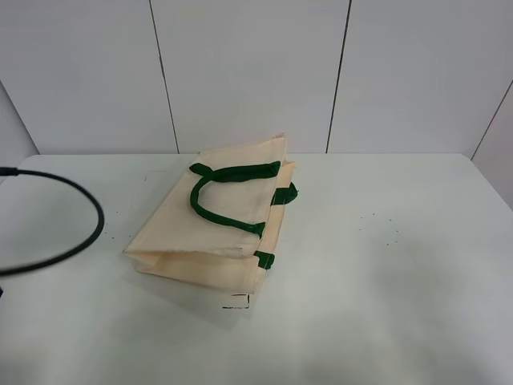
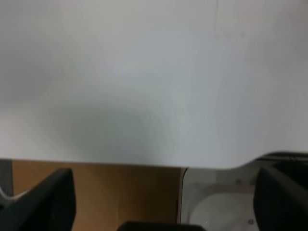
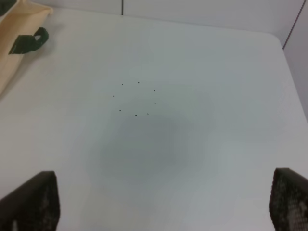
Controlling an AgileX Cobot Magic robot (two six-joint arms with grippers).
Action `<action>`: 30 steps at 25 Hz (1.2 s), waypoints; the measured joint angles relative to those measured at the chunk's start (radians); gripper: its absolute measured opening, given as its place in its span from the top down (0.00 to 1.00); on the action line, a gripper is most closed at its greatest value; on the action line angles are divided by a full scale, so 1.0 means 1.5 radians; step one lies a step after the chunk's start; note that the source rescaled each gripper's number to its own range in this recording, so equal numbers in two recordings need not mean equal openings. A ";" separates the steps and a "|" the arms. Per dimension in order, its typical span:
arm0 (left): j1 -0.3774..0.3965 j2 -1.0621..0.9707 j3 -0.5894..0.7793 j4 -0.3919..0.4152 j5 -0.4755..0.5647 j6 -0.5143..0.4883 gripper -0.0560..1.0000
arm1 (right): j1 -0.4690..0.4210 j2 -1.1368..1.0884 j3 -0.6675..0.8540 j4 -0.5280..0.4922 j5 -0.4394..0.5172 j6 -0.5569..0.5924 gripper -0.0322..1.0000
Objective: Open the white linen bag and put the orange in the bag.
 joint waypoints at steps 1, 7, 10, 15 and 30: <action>0.000 -0.033 0.021 0.000 0.001 0.003 0.08 | 0.000 0.000 0.000 0.000 0.000 0.000 0.00; 0.000 -0.272 0.101 -0.002 -0.006 0.036 0.08 | 0.000 0.000 0.000 0.000 0.000 0.000 0.00; 0.000 -0.373 0.106 -0.003 -0.019 0.048 0.08 | 0.000 0.000 0.000 0.000 0.000 0.000 0.00; 0.000 -0.495 0.130 -0.012 -0.035 0.062 0.08 | 0.000 0.000 0.000 0.000 0.000 0.000 0.00; 0.000 -0.581 0.131 -0.035 -0.037 0.091 0.11 | 0.000 0.000 0.000 0.000 0.000 0.000 0.00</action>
